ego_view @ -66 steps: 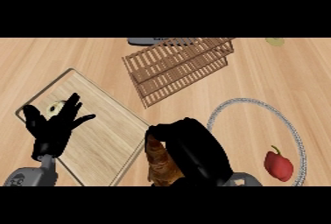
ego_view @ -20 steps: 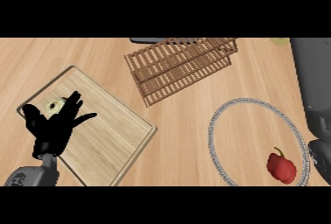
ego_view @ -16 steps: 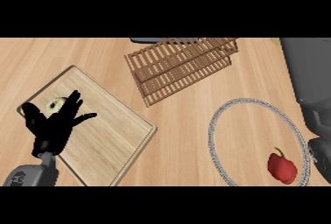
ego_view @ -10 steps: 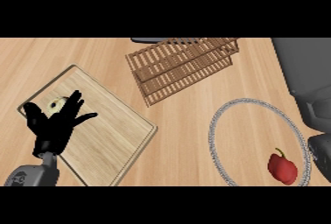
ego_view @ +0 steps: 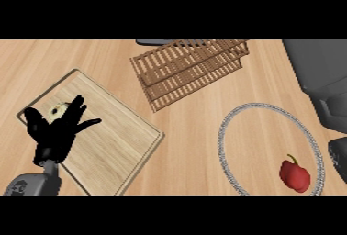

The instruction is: Pick the croissant from the placemat and place it in the tiered shelf

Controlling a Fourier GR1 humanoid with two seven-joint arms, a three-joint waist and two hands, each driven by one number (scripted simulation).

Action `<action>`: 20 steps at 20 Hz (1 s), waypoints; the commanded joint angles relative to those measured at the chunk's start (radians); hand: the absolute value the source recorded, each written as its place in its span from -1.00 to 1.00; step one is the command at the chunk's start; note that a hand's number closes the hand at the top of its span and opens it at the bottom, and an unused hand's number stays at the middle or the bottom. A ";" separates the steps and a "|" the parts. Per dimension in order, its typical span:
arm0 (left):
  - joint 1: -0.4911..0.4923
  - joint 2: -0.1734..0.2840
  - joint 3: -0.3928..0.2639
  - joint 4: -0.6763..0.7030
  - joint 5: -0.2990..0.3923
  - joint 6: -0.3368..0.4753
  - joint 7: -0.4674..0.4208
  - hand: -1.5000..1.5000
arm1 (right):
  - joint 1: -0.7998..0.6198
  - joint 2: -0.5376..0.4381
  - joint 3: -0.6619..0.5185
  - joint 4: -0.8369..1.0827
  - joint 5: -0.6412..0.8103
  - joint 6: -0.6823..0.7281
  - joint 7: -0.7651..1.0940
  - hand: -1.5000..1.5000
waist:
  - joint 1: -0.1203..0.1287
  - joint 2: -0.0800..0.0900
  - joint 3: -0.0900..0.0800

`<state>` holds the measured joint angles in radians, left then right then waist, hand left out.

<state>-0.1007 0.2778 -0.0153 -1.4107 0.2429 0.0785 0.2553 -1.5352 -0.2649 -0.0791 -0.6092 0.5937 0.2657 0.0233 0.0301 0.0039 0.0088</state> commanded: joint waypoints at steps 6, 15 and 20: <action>0.066 -0.037 -0.044 0.038 -0.027 0.001 0.016 0.00 | -0.048 0.038 -0.176 0.083 -0.133 -0.095 0.109 -1.00 | -0.004 0.003 -0.009; 0.058 -0.009 -0.003 0.032 -0.002 -0.022 0.025 0.00 | -0.095 -0.001 -0.381 0.138 -0.320 -0.140 0.140 -1.00 | 0.004 0.008 -0.010; 0.043 -0.022 -0.016 0.054 -0.018 -0.020 0.018 0.00 | -0.098 -0.071 -0.432 0.161 -0.337 -0.231 0.135 -1.00 | 0.001 0.012 -0.010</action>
<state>-0.0861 0.2623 -0.0092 -1.4311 0.2380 0.0740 0.2528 -1.6386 -0.2976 -0.4691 -0.4662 0.2763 0.0980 0.1730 0.0319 0.0056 0.0085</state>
